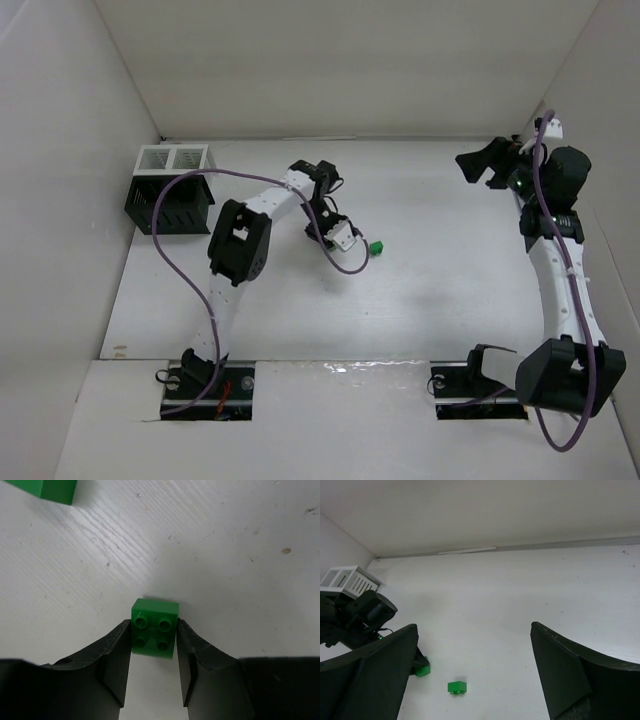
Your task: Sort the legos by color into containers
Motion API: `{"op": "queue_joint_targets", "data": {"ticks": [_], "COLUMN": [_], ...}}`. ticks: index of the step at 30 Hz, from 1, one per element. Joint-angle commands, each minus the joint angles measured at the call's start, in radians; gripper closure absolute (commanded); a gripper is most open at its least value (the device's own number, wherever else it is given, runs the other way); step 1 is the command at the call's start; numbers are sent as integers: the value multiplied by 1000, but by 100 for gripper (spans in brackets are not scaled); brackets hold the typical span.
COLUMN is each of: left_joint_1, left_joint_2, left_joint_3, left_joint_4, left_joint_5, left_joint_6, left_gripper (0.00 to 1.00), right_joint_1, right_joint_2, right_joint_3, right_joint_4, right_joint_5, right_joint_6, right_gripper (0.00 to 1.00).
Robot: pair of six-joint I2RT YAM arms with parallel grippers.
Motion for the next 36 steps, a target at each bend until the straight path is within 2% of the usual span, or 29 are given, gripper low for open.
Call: {"op": "queue_joint_targets", "data": {"ticks": [1, 3, 4, 7, 8, 9, 11, 12, 13, 17, 19, 25, 29, 31, 36], "left_joint_1": [46, 76, 118, 196, 245, 270, 343, 371, 402, 532, 581, 722, 817, 827, 836], "left_joint_2": [-153, -198, -252, -343, -403, -429, -487, -501, -511, -520, -520, -538, -601, -636, -647], "left_joint_3": [-28, -17, -17, -44, -60, -72, -94, -94, -94, -82, -71, -60, -172, -250, -270], "left_joint_4": [-21, 22, 59, 312, 481, 554, 690, 720, 745, 799, 774, 684, 650, 650, 492], "left_joint_5": [92, 163, 190, 244, 223, 145, 21, -3, -16, -124, -170, -123, -130, -130, -130], "left_joint_6": [-161, -302, -497, -875, -1020, -1274, -1507, -1508, -1599, -1718, -1709, -1758, -1809, -1798, -1688], "left_gripper": [95, 95, 95, 98, 100, 100, 100, 100, 100, 100, 100, 100, 100, 100, 100], "right_joint_1": [18, 54, 70, 134, 148, 163, 220, 220, 239, 260, 269, 279, 288, 288, 308], "right_joint_2": [24, 38, 50, 99, 113, 127, 171, 186, 202, 282, 314, 332, 332, 332, 363], "right_joint_3": [5, 25, 25, 63, 74, 85, 123, 135, 163, 236, 258, 276, 255, 255, 275], "right_joint_4": [48, 64, 79, 100, 111, 111, 111, 111, 111, 111, 111, 111, 111, 111, 111], "right_joint_5": [-36, -22, -22, 16, 16, 16, 16, 16, 16, 7, 7, 7, 7, 7, 16], "right_joint_6": [18, 18, 18, 18, 18, 18, 18, 18, 18, 18, 18, 18, 18, 18, 18], "right_gripper": [3, 3, 4, 4, 4, 4, 4, 4, 4, 4, 4, 4, 4, 4, 4]}}
